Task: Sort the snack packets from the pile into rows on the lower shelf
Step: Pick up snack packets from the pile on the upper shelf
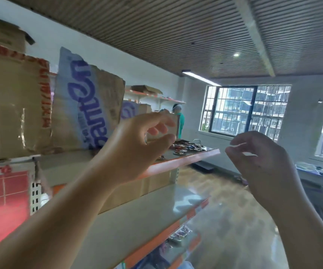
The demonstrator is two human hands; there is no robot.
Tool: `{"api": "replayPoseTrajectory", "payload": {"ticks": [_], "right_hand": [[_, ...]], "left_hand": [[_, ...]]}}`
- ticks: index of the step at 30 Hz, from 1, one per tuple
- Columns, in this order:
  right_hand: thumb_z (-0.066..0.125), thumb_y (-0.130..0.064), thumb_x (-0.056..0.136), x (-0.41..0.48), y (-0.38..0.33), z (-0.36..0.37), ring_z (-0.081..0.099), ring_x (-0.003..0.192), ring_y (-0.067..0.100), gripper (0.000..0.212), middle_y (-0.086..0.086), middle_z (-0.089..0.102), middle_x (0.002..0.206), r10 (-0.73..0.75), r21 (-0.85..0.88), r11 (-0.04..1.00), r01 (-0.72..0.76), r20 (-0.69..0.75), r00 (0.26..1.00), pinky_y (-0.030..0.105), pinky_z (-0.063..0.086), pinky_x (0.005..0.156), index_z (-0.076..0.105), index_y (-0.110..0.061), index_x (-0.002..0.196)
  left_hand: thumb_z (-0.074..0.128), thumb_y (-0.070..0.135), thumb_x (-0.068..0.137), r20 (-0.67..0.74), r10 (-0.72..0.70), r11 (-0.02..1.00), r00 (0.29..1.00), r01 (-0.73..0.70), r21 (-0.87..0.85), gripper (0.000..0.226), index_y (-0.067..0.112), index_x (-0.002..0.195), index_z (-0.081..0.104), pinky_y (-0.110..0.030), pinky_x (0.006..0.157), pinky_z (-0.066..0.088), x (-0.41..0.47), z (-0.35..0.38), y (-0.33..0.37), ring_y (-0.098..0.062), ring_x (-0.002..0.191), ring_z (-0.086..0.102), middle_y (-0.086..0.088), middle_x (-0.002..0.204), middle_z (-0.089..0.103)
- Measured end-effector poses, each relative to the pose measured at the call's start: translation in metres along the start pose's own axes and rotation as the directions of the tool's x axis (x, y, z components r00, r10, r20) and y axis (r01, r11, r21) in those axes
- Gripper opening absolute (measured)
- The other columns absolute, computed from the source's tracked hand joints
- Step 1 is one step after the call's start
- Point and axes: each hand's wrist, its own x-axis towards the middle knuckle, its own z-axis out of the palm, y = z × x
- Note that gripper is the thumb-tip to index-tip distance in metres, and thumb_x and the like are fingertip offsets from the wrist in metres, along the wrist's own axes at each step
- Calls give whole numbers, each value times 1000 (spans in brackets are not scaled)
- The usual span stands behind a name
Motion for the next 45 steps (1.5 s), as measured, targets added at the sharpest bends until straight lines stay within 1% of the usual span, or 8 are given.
{"api": "replayPoseTrajectory", "payload": {"ticks": [6, 10, 19, 28, 37, 40, 42, 45], "right_hand": [[75, -30, 88, 59, 63, 38, 66, 78, 3, 17, -18, 67, 94, -36, -122, 992, 45, 72, 997, 19, 47, 58, 63, -42, 92], [76, -27, 90, 118, 98, 71, 67, 81, 6, 17, -12, 70, 94, -31, -144, 988, 46, 101, 994, 10, 40, 53, 64, -40, 89], [78, -21, 88, 221, 154, 141, 65, 89, 13, 11, -14, 66, 98, -97, -143, 984, 108, 82, 992, 36, 54, 79, 68, -22, 93], [75, -34, 90, 266, 234, 170, 62, 87, 1, 12, -15, 65, 100, -61, -116, 989, 95, 271, 961, 18, 46, 66, 64, -36, 89], [78, -36, 87, 326, 347, 234, 63, 91, 6, 20, -18, 65, 101, -18, -219, 945, 243, 708, 706, 32, 57, 84, 60, -42, 81], [77, -32, 88, 349, 373, 259, 62, 94, 15, 18, -7, 63, 109, 98, -344, 861, 376, 836, 540, 32, 56, 83, 59, -37, 90], [78, -35, 87, 360, 386, 271, 60, 91, 12, 20, -8, 62, 108, 180, -361, 798, 483, 907, 381, 28, 54, 78, 62, -31, 99], [84, -40, 80, 369, 398, 281, 62, 99, 15, 30, -10, 64, 107, 228, -308, 737, 601, 951, 209, 36, 55, 91, 64, -31, 100]], "left_hand": [[60, 61, 90, 39, 17, 999, 999, -15, -49, 27, 56, 116, 62, -24, 80, 53, 70, 60, -55, 12, 101, 58, 32, 104, 65], [58, 60, 88, 66, 70, 998, 995, -69, -13, 24, 54, 111, 63, -25, 71, 54, 142, 92, -91, 12, 96, 56, 30, 97, 65], [62, 61, 86, 117, 91, 992, 989, -100, 73, 26, 50, 109, 67, -26, 70, 52, 248, 117, -166, 15, 90, 59, 31, 95, 66], [67, 47, 94, 213, 55, 961, 975, -110, 253, 18, 41, 110, 71, -31, 73, 58, 258, 129, -184, -1, 87, 63, 22, 91, 66], [67, 51, 93, 269, -206, 867, 941, 48, 496, 18, 46, 110, 66, -17, 69, 47, 261, 164, -226, 6, 85, 62, 22, 95, 66], [66, 56, 93, 230, -376, 791, 898, 182, 585, 20, 45, 109, 69, -23, 71, 50, 267, 185, -238, 3, 86, 63, 21, 96, 66], [68, 56, 91, 227, -550, 674, 804, 266, 689, 19, 41, 102, 71, -24, 68, 48, 271, 202, -249, 1, 84, 62, 20, 93, 66], [65, 55, 94, 206, -799, 397, 565, 237, 887, 25, 32, 103, 71, -26, 60, 41, 275, 229, -269, -5, 84, 59, 16, 93, 64]]}}
